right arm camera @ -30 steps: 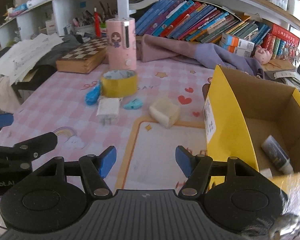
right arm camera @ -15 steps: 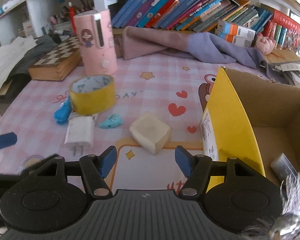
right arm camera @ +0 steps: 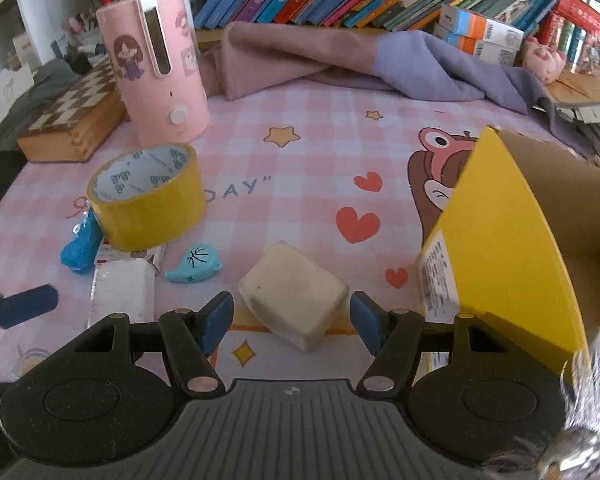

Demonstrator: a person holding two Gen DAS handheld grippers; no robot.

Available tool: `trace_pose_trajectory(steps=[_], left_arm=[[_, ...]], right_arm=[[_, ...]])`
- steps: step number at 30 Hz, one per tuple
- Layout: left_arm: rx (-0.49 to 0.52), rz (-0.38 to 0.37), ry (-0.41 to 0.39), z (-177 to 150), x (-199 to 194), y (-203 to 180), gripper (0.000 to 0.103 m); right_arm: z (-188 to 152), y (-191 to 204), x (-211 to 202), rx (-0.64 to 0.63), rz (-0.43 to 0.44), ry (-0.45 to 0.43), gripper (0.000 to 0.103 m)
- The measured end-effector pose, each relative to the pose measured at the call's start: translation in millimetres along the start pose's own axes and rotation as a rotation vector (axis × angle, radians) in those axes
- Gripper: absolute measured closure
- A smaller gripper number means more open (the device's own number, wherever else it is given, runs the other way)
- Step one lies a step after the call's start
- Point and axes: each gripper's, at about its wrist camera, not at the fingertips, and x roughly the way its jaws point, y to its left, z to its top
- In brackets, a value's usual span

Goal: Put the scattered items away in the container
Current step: 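Move the right gripper to the cream sponge block while the left grips another white charger, then close the right gripper on the cream sponge block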

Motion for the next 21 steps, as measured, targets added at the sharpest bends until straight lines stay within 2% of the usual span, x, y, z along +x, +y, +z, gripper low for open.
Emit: trace_pose_trajectory(steps=[5, 9, 13, 21], left_arm=[[-0.017, -0.021, 0.039, 0, 12, 3, 0.038], [0.006, -0.022, 0.054, 0, 16, -3, 0.049], [0.017, -0.013, 0.047, 0, 17, -6, 0.051], [0.014, -0.021, 0.049, -3, 7, -3, 0.056]], right_arm=[[3, -2, 10, -0.004, -0.011, 0.024, 0.04], [5, -1, 16, -0.012, -0.002, 0.043, 0.042], [4, -3, 17, -0.009, 0.005, 0.035, 0.046], [-1, -5, 7, -0.007, 0.031, 0.0, 0.063]])
